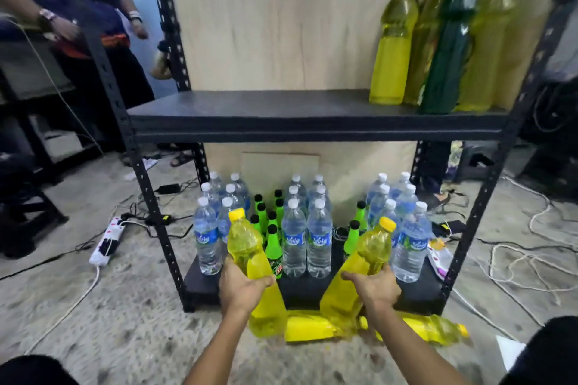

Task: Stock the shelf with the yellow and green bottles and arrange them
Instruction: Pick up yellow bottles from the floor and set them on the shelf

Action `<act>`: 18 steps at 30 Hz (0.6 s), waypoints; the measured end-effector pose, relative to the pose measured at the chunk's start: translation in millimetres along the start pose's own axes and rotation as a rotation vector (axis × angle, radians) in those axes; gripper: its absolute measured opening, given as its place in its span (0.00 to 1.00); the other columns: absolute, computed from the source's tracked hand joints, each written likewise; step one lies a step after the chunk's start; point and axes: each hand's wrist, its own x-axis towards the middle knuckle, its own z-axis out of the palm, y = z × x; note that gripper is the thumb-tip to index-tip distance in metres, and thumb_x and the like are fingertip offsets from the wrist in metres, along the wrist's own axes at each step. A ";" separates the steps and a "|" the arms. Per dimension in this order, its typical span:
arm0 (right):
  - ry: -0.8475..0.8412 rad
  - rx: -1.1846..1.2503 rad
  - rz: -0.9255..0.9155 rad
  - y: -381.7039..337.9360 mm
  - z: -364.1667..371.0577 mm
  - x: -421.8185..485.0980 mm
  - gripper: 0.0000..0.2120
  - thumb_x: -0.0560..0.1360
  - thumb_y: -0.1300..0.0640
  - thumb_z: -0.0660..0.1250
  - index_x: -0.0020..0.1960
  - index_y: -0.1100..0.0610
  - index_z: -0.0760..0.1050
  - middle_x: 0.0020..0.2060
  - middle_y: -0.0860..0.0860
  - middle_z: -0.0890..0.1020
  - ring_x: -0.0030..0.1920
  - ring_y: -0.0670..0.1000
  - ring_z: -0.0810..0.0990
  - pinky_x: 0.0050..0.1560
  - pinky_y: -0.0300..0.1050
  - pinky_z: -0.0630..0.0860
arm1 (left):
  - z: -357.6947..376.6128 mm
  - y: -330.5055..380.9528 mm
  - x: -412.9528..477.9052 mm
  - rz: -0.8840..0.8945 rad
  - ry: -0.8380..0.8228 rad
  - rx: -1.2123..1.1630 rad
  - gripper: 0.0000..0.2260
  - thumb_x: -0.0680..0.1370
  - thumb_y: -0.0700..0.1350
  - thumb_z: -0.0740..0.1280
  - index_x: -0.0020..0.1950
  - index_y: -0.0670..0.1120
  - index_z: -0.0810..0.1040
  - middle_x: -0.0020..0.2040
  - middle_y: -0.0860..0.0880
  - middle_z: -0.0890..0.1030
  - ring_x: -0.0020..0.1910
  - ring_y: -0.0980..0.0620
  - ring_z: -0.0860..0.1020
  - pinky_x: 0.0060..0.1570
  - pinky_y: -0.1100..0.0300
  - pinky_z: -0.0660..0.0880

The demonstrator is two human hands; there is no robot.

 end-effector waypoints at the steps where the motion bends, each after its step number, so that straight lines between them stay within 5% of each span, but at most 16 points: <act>1: 0.010 -0.001 -0.054 -13.1 -12.3 -0.2 0.41 0.54 0.46 0.86 0.62 0.55 0.75 0.53 0.60 0.84 0.58 0.65 0.80 0.54 0.53 0.77 | -4.4 13.7 -1.5 0.044 0.004 0.000 0.43 0.56 0.52 0.84 0.66 0.45 0.68 0.62 0.42 0.79 0.60 0.39 0.78 0.54 0.49 0.76; 11: 0.078 0.167 -0.494 -160.1 -138.1 -21.7 0.38 0.53 0.45 0.85 0.60 0.52 0.78 0.49 0.51 0.84 0.54 0.59 0.82 0.46 0.46 0.73 | -54.9 168.0 -20.4 0.437 0.058 -0.121 0.42 0.55 0.55 0.84 0.64 0.52 0.70 0.60 0.48 0.81 0.59 0.44 0.78 0.56 0.47 0.77; 18: 0.069 0.240 -0.724 -270.0 -197.5 -36.6 0.33 0.49 0.43 0.86 0.51 0.49 0.80 0.44 0.45 0.85 0.48 0.49 0.84 0.51 0.51 0.82 | -82.2 284.1 -2.8 0.645 0.088 -0.213 0.37 0.53 0.58 0.84 0.58 0.56 0.73 0.56 0.53 0.82 0.55 0.49 0.80 0.54 0.54 0.76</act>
